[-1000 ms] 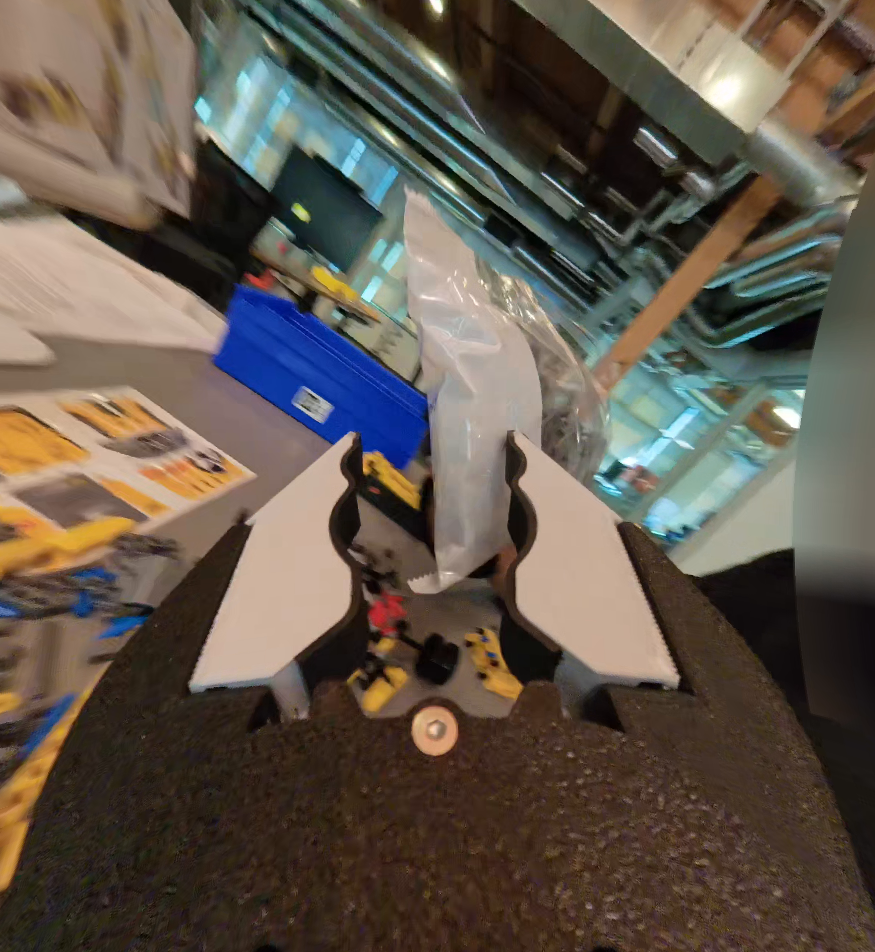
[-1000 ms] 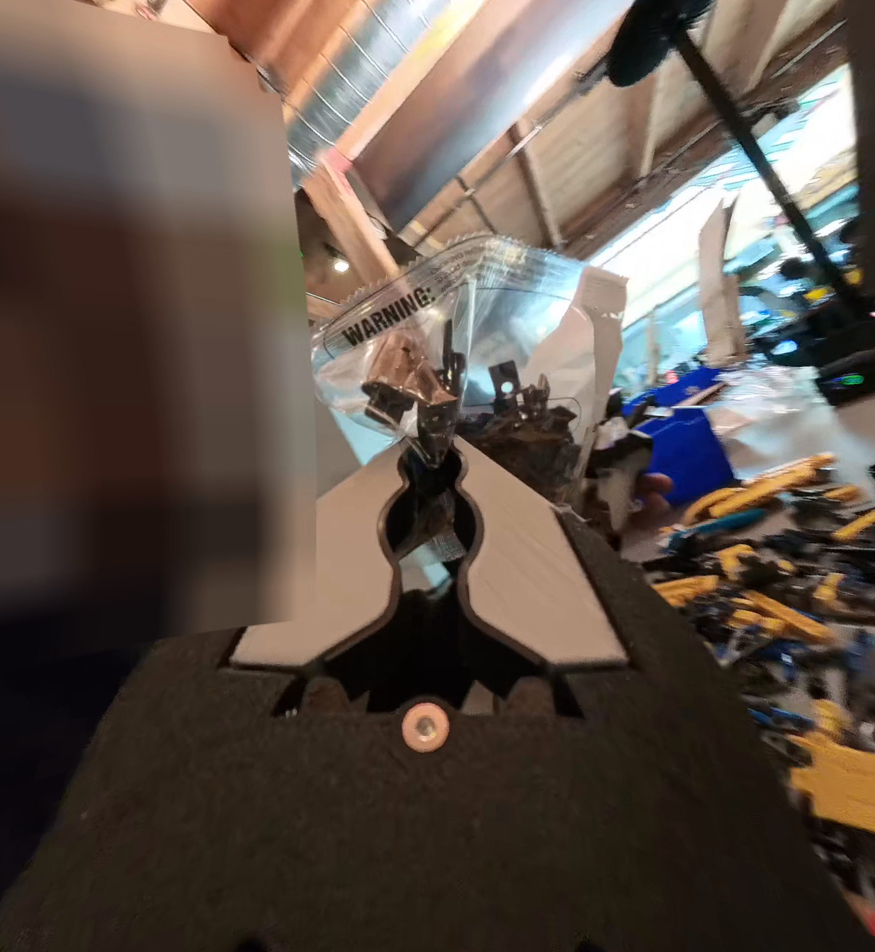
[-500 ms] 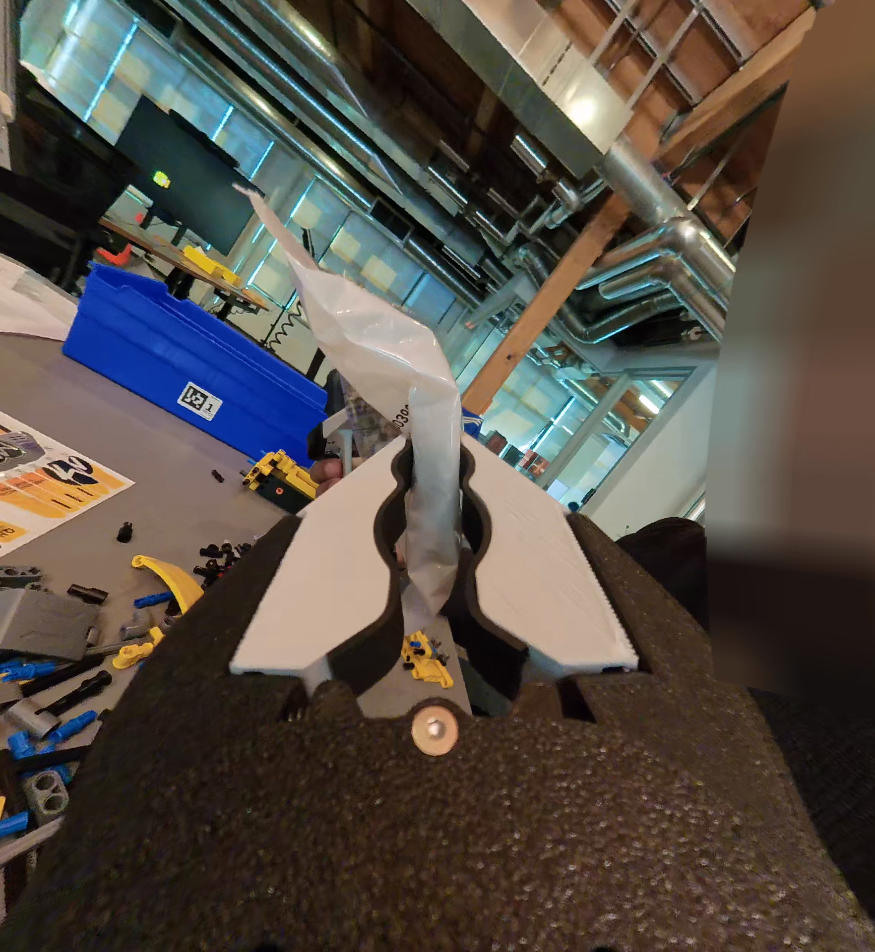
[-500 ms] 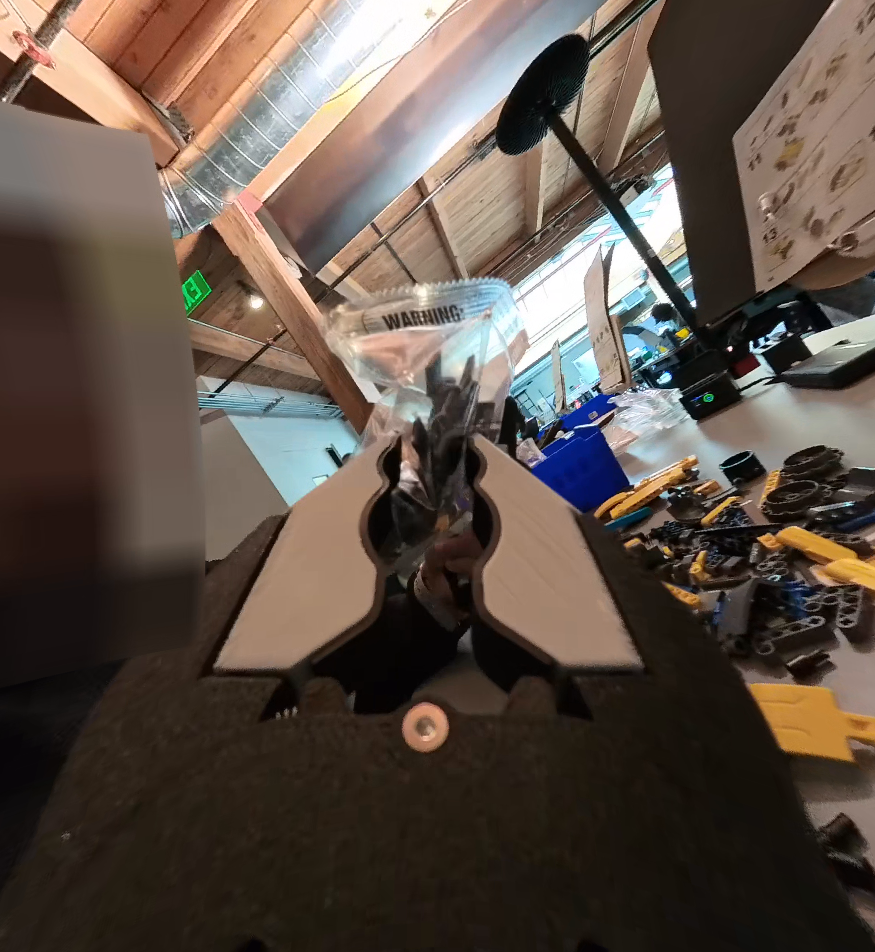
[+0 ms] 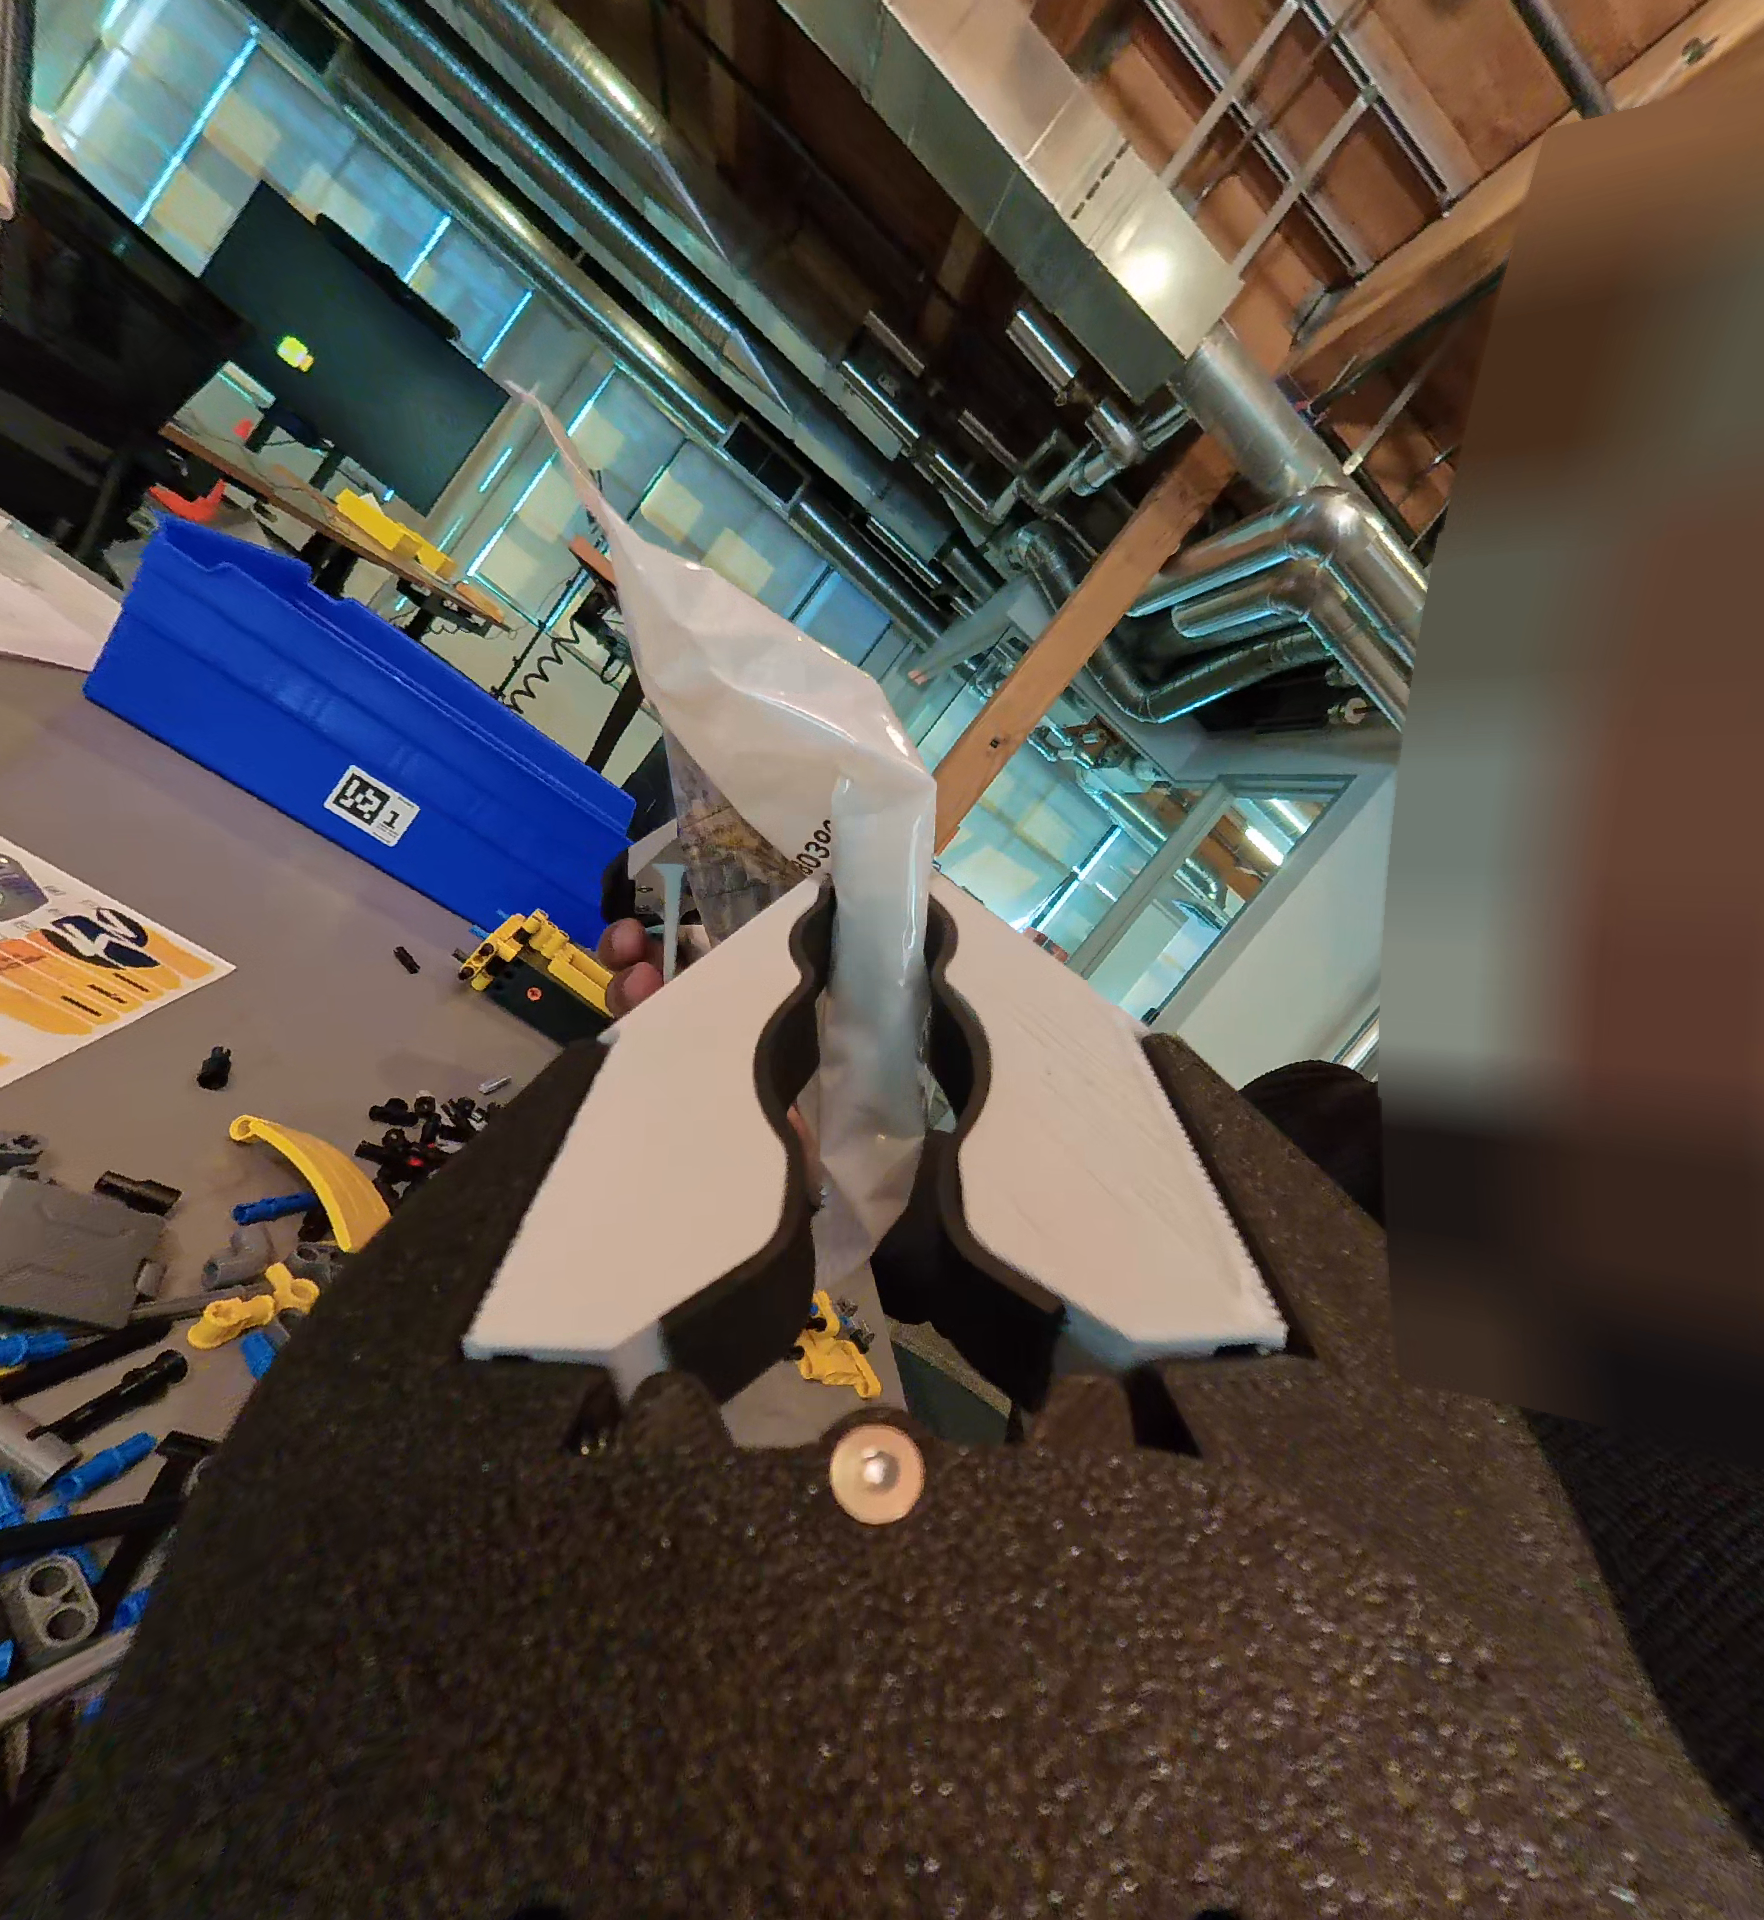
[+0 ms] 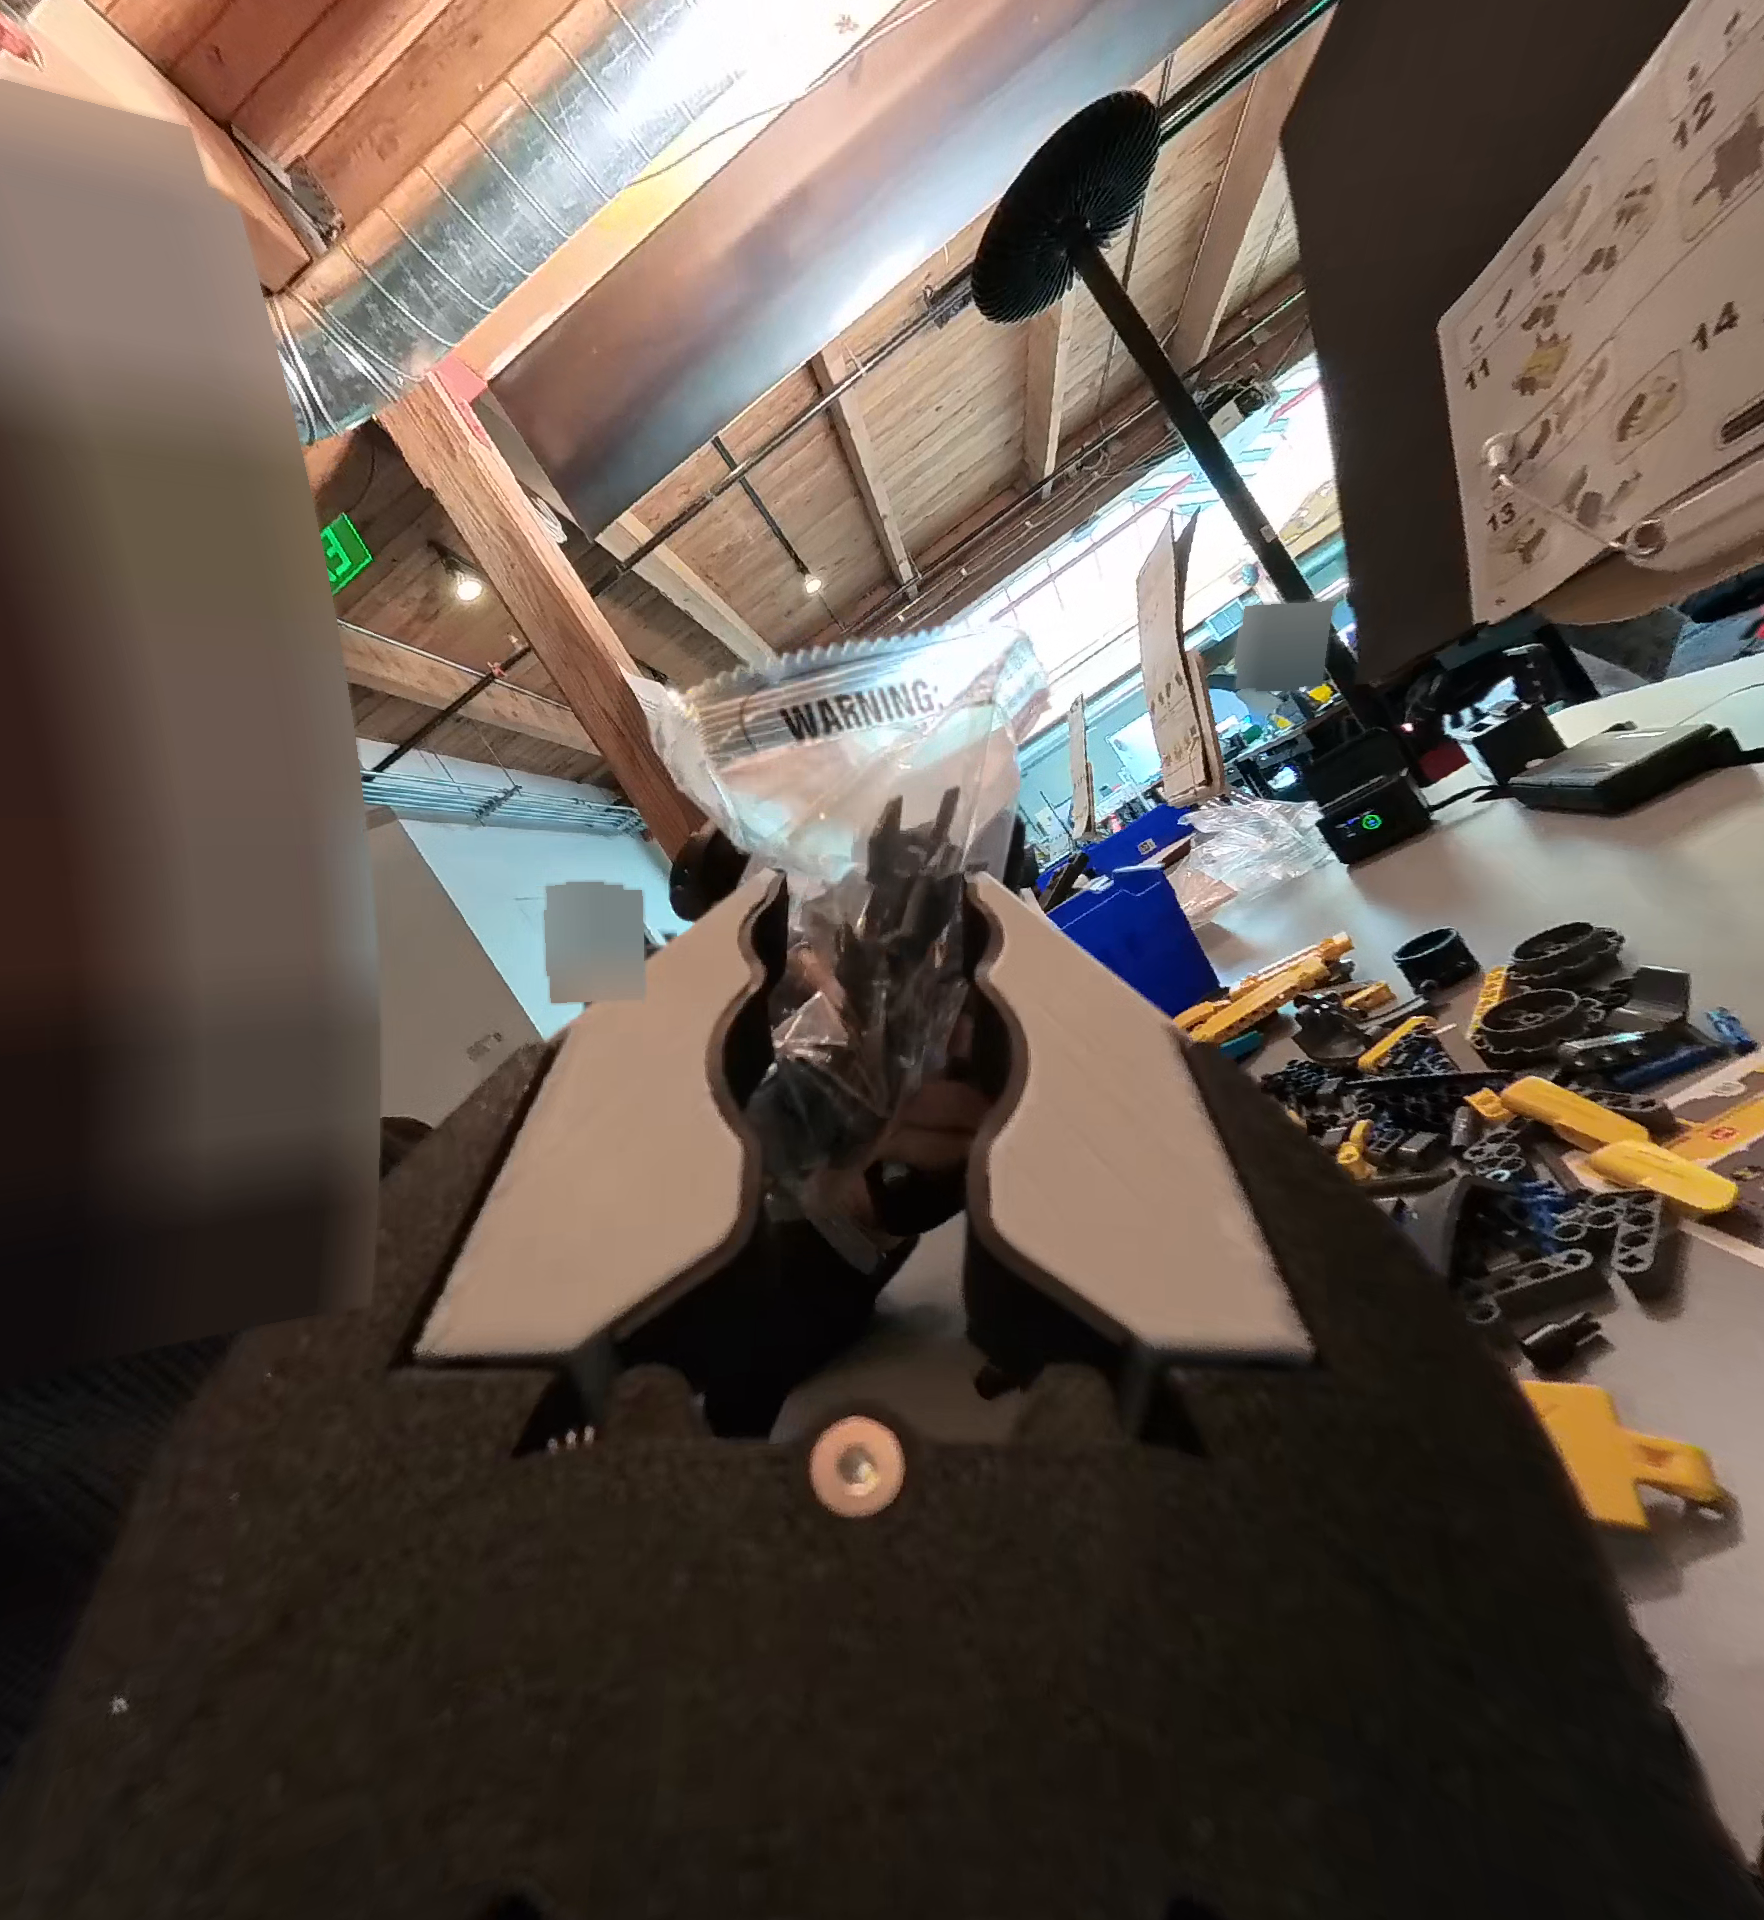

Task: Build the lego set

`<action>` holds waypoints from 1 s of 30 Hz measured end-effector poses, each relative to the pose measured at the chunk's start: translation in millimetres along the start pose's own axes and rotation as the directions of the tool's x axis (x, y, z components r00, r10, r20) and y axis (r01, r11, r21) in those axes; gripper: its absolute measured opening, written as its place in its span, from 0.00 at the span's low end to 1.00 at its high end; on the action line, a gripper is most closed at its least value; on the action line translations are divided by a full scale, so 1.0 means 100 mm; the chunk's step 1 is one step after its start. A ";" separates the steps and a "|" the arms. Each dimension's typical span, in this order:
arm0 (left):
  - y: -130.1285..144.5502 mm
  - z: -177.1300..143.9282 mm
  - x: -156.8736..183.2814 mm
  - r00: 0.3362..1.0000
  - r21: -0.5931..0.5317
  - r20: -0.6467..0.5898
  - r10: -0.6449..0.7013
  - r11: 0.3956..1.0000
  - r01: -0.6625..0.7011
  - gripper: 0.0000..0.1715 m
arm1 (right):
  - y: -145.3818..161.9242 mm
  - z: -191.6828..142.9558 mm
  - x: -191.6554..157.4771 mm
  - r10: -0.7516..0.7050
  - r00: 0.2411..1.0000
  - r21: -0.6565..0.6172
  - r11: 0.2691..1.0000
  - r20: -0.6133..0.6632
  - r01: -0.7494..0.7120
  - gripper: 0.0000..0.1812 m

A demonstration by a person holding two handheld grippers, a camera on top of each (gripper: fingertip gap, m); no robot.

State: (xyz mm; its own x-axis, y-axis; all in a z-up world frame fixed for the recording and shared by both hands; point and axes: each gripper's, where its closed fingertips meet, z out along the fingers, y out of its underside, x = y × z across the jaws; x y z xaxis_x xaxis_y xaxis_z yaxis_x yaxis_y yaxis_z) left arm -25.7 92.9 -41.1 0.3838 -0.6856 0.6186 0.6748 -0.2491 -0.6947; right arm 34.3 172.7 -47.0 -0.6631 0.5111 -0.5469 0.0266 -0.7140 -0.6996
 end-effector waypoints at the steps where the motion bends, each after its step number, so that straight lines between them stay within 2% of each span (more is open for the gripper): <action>1: 0.00 0.00 0.00 1.000 0.001 -0.002 0.000 1.000 0.000 0.08 | 0.01 0.00 -0.01 -0.011 1.000 -0.005 1.000 -0.003 0.011 0.18; 7: -0.02 0.00 0.07 0.998 0.007 -0.017 0.055 0.998 -0.055 0.08 | 0.03 0.00 -0.04 -0.105 0.994 -0.035 0.994 -0.023 0.104 0.08; 11: -0.06 -0.01 0.14 0.995 0.036 -0.038 0.090 0.995 -0.089 0.08 | 0.05 0.03 -0.13 -0.159 0.987 -0.055 0.986 0.004 0.159 0.06; 16: -0.13 -0.05 0.17 0.995 0.083 -0.064 0.076 0.994 -0.070 0.08 | 0.09 0.07 -0.26 -0.208 0.977 -0.061 0.976 0.049 0.211 0.06; 25: -0.15 -0.05 0.22 0.992 0.087 -0.060 0.114 0.990 -0.109 0.08 | 0.11 0.07 -0.25 -0.158 0.985 -0.056 0.985 0.067 0.162 0.07; 27: -0.17 -0.06 0.23 0.990 0.098 -0.057 0.126 0.988 -0.120 0.08 | 0.13 0.08 -0.23 -0.138 0.988 -0.061 0.988 0.064 0.142 0.09; 30: -0.21 -0.10 0.19 0.992 0.119 -0.032 0.124 0.986 -0.119 0.08 | 0.18 0.10 -0.21 -0.116 0.991 -0.079 0.990 0.064 0.121 0.18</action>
State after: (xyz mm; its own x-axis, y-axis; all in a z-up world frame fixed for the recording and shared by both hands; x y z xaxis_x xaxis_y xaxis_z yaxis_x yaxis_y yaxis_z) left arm -38.9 77.9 -18.5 0.4440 -0.7328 0.5156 0.6941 -0.0827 -0.7152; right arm 41.1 144.9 -43.8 -0.7082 0.5590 -0.4313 0.0049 -0.6070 -0.7947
